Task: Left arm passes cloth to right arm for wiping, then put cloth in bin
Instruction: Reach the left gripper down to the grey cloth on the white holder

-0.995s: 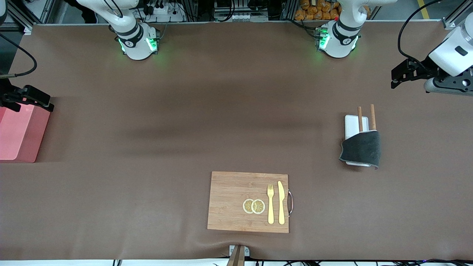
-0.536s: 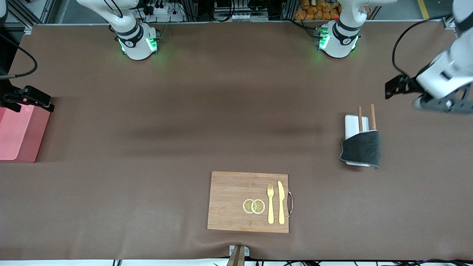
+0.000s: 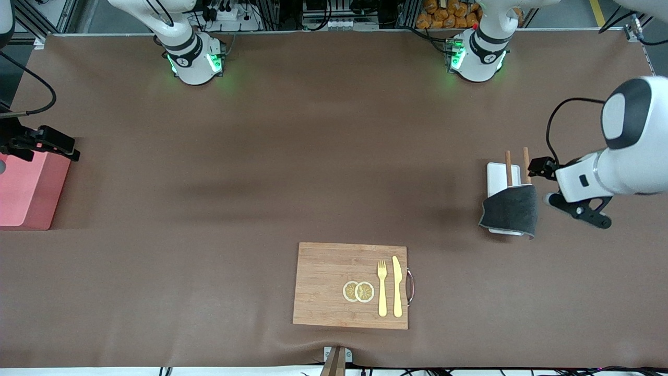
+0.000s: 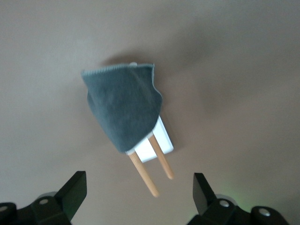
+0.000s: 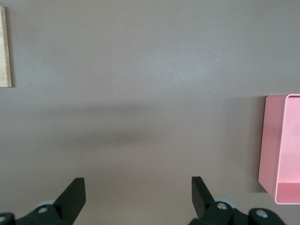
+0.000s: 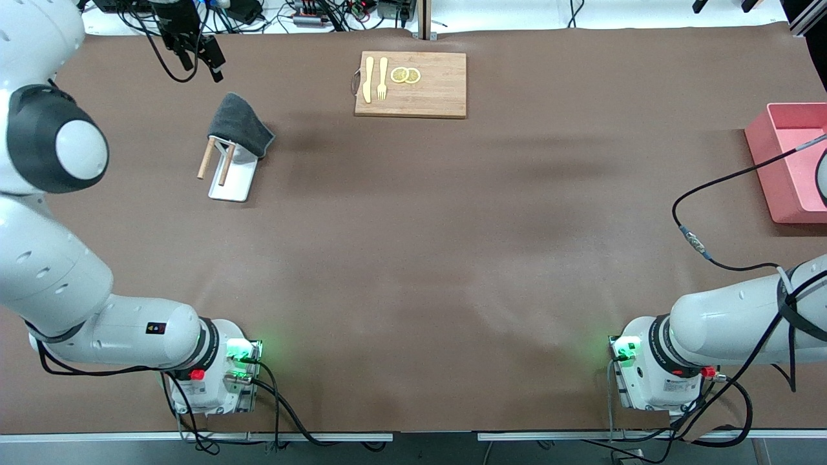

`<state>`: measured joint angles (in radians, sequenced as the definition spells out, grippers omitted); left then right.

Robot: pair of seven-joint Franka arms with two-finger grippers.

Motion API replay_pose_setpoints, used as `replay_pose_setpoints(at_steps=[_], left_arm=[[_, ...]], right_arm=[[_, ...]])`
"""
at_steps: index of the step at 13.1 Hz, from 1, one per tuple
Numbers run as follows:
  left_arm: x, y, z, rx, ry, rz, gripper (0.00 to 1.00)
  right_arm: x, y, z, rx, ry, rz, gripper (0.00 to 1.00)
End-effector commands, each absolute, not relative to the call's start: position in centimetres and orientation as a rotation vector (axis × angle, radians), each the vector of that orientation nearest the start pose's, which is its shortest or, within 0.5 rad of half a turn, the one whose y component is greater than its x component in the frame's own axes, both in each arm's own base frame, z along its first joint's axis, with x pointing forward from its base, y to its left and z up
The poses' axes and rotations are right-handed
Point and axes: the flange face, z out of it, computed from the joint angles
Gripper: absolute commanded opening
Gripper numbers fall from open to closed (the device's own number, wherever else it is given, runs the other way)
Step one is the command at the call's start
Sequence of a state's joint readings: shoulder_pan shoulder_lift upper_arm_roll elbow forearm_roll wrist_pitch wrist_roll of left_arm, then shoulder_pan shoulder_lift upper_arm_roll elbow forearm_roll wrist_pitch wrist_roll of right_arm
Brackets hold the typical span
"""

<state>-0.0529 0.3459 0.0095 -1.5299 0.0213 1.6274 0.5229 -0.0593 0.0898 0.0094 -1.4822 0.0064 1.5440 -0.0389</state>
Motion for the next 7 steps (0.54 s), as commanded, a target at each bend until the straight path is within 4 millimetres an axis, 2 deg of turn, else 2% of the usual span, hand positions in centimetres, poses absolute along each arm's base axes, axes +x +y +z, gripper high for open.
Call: replay_pose_setpoints(at_steps=[1, 2, 4, 6, 7], left_arm=[[67.9, -2.6, 41.1, -2.983, 1.091, 0.309, 1.0], [69.0, -3.0, 38.8, -3.0, 1.108, 0.297, 1.0], [71.0, -3.4, 35.5, -2.99, 1.149, 0.218, 1.0], [72.2, -4.0, 34.1, -2.976, 1.177, 0.166, 1.0], [72.2, -4.4, 34.1, -2.946, 1.252, 0.162, 1.0]], right_arm=[[57.9, -2.8, 61.4, -3.11, 0.045, 0.036, 1.0], [57.9, -2.8, 61.4, -3.108, 0.045, 0.039, 1.0], [57.9, -2.8, 61.3, -3.108, 0.045, 0.043, 1.0], [57.9, -2.7, 61.3, -3.108, 0.042, 0.046, 1.0], [57.9, -2.7, 61.2, -3.108, 0.042, 0.046, 1.0]])
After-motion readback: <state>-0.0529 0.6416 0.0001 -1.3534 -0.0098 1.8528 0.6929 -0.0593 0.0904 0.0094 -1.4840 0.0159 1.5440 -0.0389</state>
